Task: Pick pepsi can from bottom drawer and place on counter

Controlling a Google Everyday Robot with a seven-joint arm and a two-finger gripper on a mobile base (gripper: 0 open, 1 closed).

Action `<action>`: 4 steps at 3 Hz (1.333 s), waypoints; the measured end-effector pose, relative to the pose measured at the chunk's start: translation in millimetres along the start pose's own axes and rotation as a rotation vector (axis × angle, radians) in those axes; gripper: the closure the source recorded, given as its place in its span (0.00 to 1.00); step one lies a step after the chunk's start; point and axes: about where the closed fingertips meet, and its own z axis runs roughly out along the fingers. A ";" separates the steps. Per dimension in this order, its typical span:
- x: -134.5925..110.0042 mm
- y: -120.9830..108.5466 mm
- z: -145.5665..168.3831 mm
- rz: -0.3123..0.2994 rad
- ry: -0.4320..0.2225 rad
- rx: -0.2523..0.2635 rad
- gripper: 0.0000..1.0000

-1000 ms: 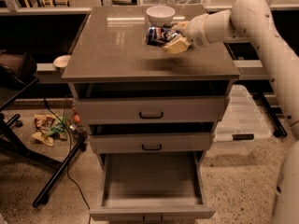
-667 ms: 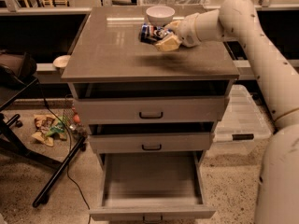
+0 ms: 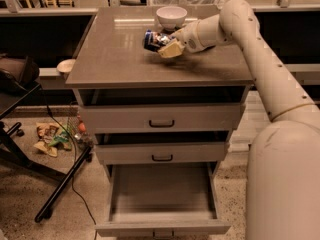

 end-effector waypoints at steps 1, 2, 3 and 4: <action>5.6 -5.9 5.7 0.033 0.015 -0.002 0.35; 7.1 -10.2 5.8 0.047 0.021 -0.001 0.11; 7.1 -11.2 4.3 0.049 0.019 0.001 0.00; 7.9 -15.1 -18.1 0.055 0.011 0.030 0.00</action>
Offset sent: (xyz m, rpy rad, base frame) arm 0.0179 -0.0157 -0.0007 0.0041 0.0508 -0.0457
